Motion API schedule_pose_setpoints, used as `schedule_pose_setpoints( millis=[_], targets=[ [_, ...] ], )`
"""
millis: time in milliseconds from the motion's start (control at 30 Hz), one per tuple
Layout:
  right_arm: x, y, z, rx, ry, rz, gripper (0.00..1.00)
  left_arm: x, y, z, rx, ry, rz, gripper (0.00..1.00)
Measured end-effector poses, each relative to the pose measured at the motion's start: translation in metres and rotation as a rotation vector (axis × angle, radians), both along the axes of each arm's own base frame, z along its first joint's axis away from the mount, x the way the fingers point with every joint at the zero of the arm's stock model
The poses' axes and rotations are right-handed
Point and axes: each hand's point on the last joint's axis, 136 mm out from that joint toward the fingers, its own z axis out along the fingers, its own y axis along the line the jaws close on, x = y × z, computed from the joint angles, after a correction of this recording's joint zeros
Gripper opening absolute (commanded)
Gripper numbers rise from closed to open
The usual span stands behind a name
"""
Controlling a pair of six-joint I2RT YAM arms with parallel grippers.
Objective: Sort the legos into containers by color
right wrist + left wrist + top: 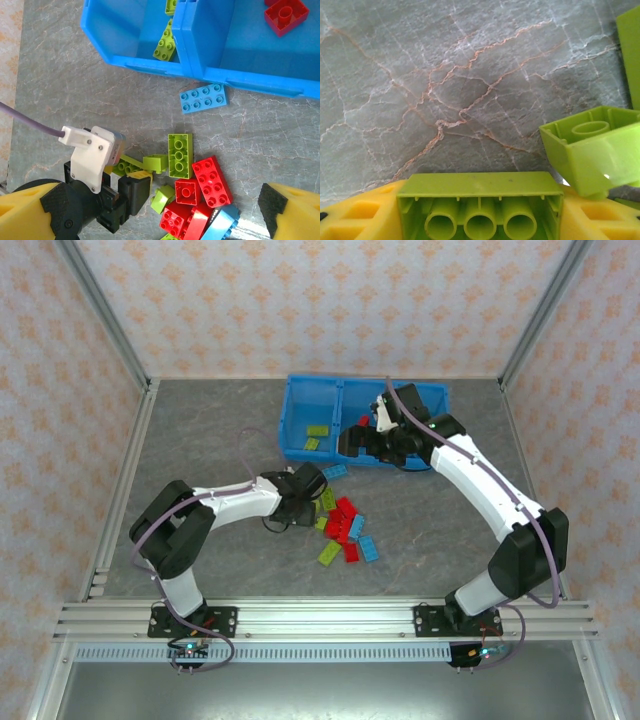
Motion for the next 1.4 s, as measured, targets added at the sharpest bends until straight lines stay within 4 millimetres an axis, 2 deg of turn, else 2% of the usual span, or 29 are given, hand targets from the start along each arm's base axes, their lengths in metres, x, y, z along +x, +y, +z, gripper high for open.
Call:
schedule_pose_setpoints(
  millis=[133,200,300,400,467,533,600,700,800,867,933,1000,1067,1267,1400],
  targets=[
    [-0.006,0.005,0.004,0.024,0.014,0.033,0.99,0.002,0.003,0.007,-0.01,-0.013,0.008,0.55],
    [-0.01,0.009,0.006,0.045,0.027,0.055,0.99,0.005,0.005,0.023,-0.029,-0.041,0.017,0.55],
    [-0.014,0.013,0.01,0.077,0.039,0.077,0.99,0.016,0.009,0.065,-0.075,-0.128,0.026,0.53],
    [-0.014,0.015,0.021,0.104,0.009,0.068,0.99,0.051,0.009,0.12,-0.133,-0.263,0.041,0.52],
    [-0.011,0.014,0.033,0.124,-0.033,0.05,0.99,0.083,0.008,0.153,-0.158,-0.344,0.054,0.51],
    [-0.009,0.012,0.046,0.14,-0.075,0.031,0.99,0.118,0.006,0.178,-0.163,-0.413,0.067,0.51],
    [-0.008,0.01,0.053,0.15,-0.098,0.017,0.99,0.152,0.001,0.19,-0.159,-0.455,0.075,0.51],
    [-0.005,0.009,0.055,0.151,-0.108,-0.004,0.99,0.202,-0.009,0.183,-0.139,-0.478,0.076,0.51],
    [-0.006,0.005,0.053,0.142,-0.108,-0.024,0.99,0.244,-0.019,0.155,-0.102,-0.462,0.069,0.51],
    [-0.009,0.001,0.052,0.136,-0.109,-0.037,0.99,0.263,-0.022,0.136,-0.084,-0.443,0.071,0.52],
    [-0.012,-0.002,0.054,0.138,-0.114,-0.045,0.99,0.276,-0.022,0.116,-0.068,-0.416,0.076,0.63],
    [-0.013,-0.003,0.057,0.141,-0.121,-0.048,0.99,0.282,-0.022,0.104,-0.056,-0.397,0.079,0.7],
    [-0.014,-0.004,0.058,0.142,-0.123,-0.053,0.99,0.285,-0.018,0.107,-0.055,-0.395,0.081,0.73],
    [-0.014,-0.004,0.057,0.143,-0.121,-0.056,0.99,0.284,-0.017,0.126,-0.078,-0.411,0.075,0.75],
    [-0.013,-0.003,0.057,0.145,-0.123,-0.056,0.99,0.272,-0.016,0.148,-0.104,-0.421,0.065,0.71]
  ],
)
